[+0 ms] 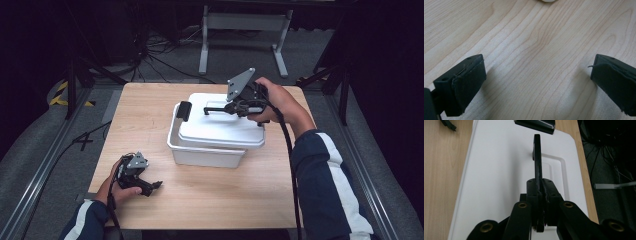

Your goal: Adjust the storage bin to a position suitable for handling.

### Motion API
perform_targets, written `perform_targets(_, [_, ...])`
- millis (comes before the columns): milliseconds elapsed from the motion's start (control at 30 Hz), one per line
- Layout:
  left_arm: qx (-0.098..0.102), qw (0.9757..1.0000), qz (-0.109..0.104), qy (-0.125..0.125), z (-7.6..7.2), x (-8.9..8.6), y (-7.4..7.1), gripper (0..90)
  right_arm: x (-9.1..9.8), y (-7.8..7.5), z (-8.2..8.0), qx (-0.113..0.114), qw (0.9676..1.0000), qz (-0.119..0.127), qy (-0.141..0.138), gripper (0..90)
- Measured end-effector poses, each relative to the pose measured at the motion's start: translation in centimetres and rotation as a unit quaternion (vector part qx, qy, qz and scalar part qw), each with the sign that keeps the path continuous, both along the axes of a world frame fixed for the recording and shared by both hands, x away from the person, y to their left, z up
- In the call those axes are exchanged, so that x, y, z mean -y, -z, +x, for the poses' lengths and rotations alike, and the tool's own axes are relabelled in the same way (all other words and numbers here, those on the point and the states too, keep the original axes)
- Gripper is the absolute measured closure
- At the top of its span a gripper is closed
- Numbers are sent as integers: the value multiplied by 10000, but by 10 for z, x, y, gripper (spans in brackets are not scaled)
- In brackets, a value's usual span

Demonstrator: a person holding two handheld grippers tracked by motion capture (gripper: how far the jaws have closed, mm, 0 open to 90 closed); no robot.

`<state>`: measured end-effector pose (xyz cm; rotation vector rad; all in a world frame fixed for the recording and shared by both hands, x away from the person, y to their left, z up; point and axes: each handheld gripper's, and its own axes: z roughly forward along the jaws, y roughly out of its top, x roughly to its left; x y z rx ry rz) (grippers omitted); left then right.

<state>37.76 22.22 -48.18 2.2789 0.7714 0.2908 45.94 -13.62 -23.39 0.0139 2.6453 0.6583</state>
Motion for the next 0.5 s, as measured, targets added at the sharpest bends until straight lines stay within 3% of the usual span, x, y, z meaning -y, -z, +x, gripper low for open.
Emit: perform_targets(500, [31, 10000, -44, -16, 0, 0, 1, 4, 65, -10, -14, 107, 9989, 189, 425, 854])
